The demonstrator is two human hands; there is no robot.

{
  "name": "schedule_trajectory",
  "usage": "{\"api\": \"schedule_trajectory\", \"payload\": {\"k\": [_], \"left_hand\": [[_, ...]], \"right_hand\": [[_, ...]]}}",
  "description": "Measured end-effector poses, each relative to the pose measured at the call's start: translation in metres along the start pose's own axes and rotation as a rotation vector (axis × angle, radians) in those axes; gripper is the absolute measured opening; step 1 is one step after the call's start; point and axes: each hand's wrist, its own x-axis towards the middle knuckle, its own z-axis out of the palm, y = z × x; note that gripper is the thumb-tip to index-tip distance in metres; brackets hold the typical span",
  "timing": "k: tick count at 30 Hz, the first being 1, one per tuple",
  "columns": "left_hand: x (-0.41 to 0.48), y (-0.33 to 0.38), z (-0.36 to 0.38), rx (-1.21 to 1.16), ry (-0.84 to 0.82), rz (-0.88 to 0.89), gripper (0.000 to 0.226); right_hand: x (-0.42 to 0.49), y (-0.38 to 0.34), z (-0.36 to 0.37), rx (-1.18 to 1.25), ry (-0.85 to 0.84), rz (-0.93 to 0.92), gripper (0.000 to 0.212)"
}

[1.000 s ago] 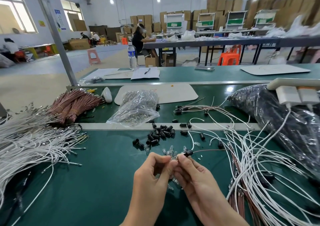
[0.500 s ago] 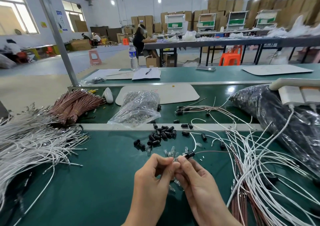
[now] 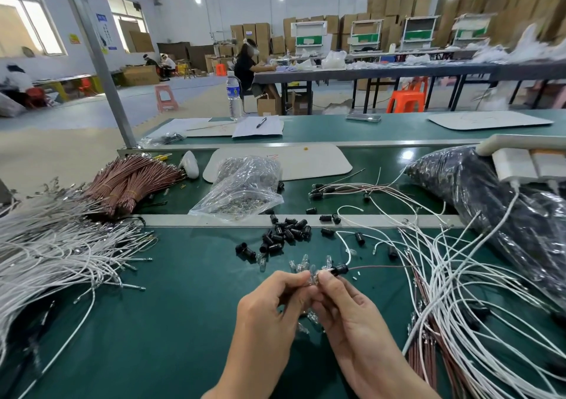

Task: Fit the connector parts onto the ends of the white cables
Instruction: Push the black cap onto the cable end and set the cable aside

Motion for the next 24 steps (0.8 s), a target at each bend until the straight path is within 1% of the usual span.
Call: {"api": "schedule_trajectory", "payload": {"k": [3,7,12,18,21,24], "left_hand": [[0.001,-0.001,-0.002,0.044,-0.014,0.033,0.021],[0.002,0.003,-0.006,0.169,-0.056,0.146,0.014],[0.003,0.005,-0.009,0.236,-0.087,0.197,0.012],[0.003,0.007,-0.013,0.271,-0.09,0.21,0.012],[0.002,0.008,-0.012,0.344,-0.088,0.264,0.014],[0.004,0.007,-0.012,0.348,-0.057,0.272,0.012]], "right_hand": [[0.001,0.0,-0.001,-0.008,-0.021,0.026,0.01],[0.002,0.0,-0.003,-0.035,-0.053,0.048,0.021],[0.001,-0.001,-0.002,-0.065,-0.095,0.066,0.025],[0.003,-0.004,-0.004,-0.193,-0.078,-0.013,0.027],[0.002,-0.004,-0.005,-0.203,-0.079,-0.023,0.027],[0.001,-0.004,-0.005,-0.216,-0.086,-0.025,0.028]]}}
